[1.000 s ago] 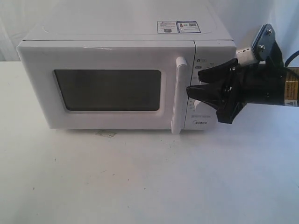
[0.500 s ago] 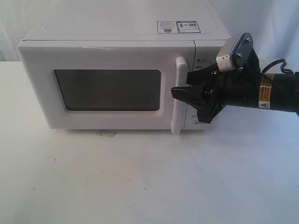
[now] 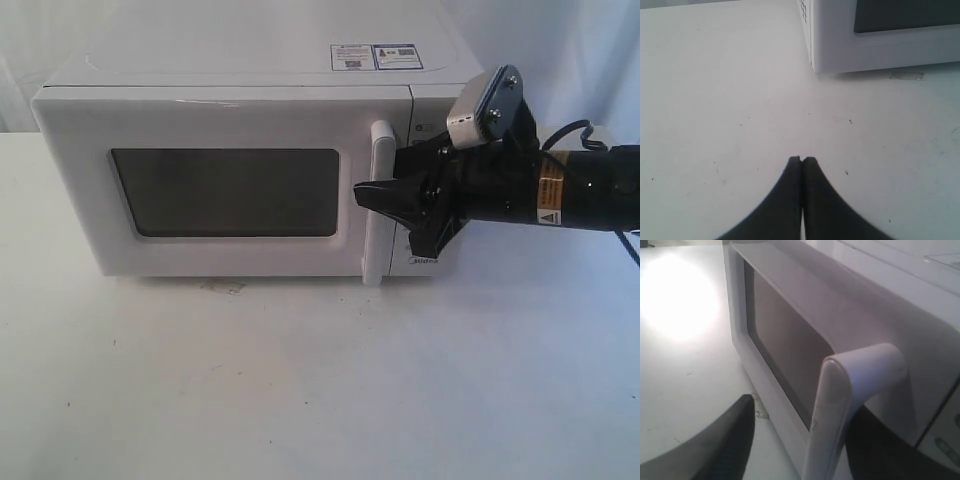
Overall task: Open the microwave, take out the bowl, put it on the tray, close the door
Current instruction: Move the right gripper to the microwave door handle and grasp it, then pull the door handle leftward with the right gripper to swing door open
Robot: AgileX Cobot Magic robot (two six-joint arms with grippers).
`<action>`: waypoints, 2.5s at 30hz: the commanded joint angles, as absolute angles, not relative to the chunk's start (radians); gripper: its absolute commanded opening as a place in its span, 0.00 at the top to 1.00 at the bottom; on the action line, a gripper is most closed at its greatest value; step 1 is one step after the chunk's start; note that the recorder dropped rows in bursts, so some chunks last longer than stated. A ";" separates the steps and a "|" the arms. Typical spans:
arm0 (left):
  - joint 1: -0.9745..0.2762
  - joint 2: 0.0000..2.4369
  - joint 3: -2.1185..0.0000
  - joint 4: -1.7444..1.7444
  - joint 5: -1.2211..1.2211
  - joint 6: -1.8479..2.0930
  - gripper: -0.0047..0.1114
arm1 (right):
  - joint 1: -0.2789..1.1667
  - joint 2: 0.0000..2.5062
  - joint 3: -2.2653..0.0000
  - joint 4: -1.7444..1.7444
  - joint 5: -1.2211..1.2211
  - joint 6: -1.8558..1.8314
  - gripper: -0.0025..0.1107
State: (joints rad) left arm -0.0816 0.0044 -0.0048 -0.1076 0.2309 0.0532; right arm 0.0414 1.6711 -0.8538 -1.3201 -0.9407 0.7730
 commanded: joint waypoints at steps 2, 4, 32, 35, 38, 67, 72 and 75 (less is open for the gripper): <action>-0.081 0.000 0.000 -0.114 0.231 0.052 0.96 | 0.050 1.709 -0.895 -1.303 -0.926 0.765 0.98; -0.081 0.000 0.000 -0.114 0.231 0.052 0.96 | 0.050 1.709 -0.895 -1.433 -1.034 0.806 0.98; -0.081 0.000 0.000 -0.114 0.231 0.052 0.96 | 0.000 1.577 -0.915 -1.744 -1.031 1.349 0.82; -0.081 0.000 0.000 -0.114 0.231 0.052 0.96 | -0.010 1.535 -0.915 -1.744 -1.051 1.369 0.60; -0.081 0.000 0.000 -0.114 0.231 0.052 0.96 | -0.011 1.499 -0.915 -1.744 -1.026 1.411 0.42; -0.081 0.000 0.000 -0.114 0.231 0.052 0.96 | 0.050 1.495 -0.875 -1.583 -0.654 1.286 0.98; -0.081 0.000 0.000 -0.114 0.231 0.052 0.96 | 0.069 1.468 -0.862 -1.744 -0.777 1.458 0.98; -0.081 0.000 0.000 -0.114 0.231 0.052 0.96 | 0.069 1.406 -0.836 -1.744 -0.505 1.462 0.98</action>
